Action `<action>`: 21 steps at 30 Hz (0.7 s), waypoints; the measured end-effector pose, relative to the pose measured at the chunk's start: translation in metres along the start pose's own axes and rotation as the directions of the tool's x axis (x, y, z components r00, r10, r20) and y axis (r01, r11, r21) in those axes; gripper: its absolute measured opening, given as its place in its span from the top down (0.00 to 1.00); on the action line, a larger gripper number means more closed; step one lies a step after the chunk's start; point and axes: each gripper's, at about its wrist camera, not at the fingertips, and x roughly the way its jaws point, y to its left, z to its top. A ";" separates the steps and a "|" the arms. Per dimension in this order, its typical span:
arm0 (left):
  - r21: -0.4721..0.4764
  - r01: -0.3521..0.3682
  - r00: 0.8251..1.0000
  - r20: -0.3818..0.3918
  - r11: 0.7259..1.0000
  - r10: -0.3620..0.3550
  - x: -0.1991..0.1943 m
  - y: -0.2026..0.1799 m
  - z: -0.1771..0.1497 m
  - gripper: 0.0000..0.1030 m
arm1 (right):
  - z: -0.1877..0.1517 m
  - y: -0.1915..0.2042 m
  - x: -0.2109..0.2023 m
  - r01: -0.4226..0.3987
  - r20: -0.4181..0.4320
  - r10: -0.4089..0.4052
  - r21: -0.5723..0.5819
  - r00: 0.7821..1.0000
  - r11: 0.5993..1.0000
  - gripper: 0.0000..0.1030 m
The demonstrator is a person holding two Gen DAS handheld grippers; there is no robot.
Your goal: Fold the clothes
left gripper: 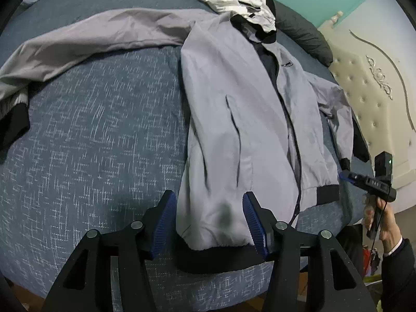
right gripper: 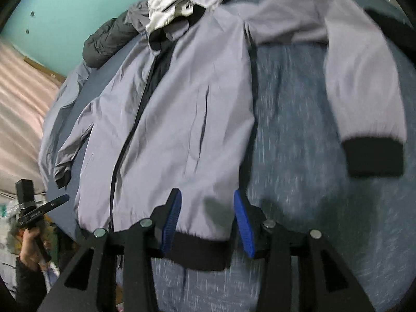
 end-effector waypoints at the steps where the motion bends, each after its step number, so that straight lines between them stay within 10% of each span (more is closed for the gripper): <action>1: -0.002 -0.003 1.000 -0.006 1.000 0.003 0.001 0.001 -0.001 0.44 | -0.004 -0.001 0.004 -0.007 -0.019 0.007 -0.004 1.000 1.000 0.58; 7: -0.019 -0.006 1.000 -0.028 1.000 0.006 0.008 0.005 -0.005 0.44 | -0.019 -0.007 0.019 0.001 -0.061 -0.001 0.002 0.998 1.000 0.61; 11: -0.025 0.002 0.999 -0.032 1.000 -0.003 0.009 0.005 -0.006 0.44 | -0.025 -0.011 0.018 -0.010 -0.063 0.010 0.006 0.998 1.000 0.90; 21: 0.010 0.001 1.000 -0.026 1.000 -0.001 0.005 -0.007 -0.002 0.44 | -0.034 -0.010 -0.032 -0.002 -0.051 0.000 -0.039 0.999 0.999 0.93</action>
